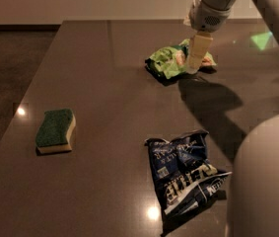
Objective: Move green rice chip bag near sponge
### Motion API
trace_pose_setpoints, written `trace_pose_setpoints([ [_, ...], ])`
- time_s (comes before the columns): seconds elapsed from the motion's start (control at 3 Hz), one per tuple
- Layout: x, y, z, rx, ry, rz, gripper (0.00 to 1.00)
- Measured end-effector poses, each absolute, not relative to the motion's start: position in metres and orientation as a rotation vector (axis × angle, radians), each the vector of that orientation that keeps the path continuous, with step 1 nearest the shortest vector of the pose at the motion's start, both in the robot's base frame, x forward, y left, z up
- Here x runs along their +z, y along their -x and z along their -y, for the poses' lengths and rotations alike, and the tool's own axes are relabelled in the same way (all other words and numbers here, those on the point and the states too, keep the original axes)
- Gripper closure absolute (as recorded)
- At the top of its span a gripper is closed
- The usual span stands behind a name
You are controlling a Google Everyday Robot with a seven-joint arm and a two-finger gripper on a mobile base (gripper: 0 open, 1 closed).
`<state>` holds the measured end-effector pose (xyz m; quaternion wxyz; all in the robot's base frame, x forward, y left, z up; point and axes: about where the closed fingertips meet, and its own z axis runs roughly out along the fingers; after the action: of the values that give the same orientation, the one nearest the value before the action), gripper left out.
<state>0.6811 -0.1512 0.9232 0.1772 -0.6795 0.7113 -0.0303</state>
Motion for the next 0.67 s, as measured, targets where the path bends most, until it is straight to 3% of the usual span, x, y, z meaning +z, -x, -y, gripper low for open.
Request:
trace_pose_setpoints([
  [0.67, 0.893, -0.715, 0.129, -0.124, 2.035, -1.995, 0.00],
])
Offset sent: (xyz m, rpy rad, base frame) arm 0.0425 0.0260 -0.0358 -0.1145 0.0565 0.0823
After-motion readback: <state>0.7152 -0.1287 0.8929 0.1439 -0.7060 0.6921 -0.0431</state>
